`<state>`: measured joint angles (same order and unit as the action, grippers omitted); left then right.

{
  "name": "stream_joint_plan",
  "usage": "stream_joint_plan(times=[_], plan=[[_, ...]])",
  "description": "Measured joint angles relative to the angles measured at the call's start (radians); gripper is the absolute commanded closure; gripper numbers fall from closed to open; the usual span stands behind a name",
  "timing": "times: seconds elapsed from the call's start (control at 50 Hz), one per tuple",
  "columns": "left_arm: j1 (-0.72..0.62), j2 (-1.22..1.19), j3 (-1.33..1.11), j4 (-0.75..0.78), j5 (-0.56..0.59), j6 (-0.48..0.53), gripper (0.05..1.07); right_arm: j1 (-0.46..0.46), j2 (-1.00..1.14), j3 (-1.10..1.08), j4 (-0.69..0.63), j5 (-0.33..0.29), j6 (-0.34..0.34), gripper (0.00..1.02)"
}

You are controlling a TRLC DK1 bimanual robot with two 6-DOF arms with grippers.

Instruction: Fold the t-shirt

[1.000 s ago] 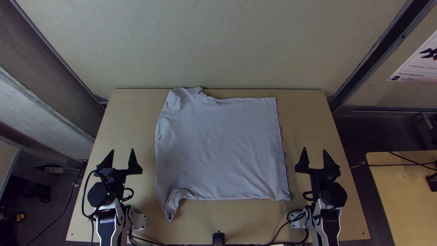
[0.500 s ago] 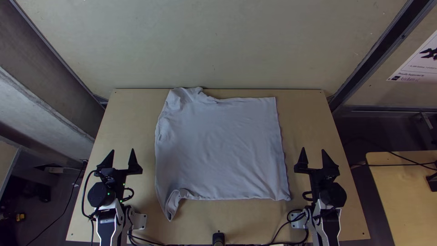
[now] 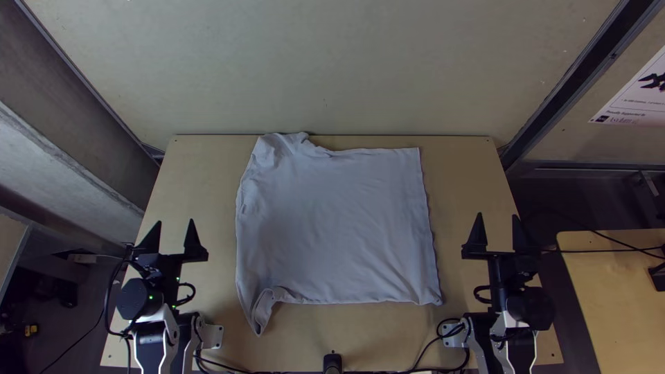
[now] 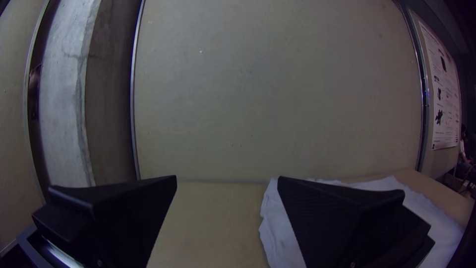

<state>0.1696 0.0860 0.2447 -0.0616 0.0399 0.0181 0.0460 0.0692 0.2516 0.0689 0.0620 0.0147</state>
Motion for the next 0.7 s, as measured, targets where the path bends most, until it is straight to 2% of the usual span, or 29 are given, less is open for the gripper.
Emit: stream_joint_plan(times=[0.3, 0.7], plan=[[-0.009, 0.205, 0.204, 0.033, 0.000, -0.003, 0.10, 0.000, 0.162, 0.146, 0.066, 0.000, -0.043, 0.03], [-0.022, 0.504, 0.483, 0.079, 0.004, -0.003, 0.10, 0.000, 0.498, 0.425, 0.137, 0.000, -0.043, 0.03]])
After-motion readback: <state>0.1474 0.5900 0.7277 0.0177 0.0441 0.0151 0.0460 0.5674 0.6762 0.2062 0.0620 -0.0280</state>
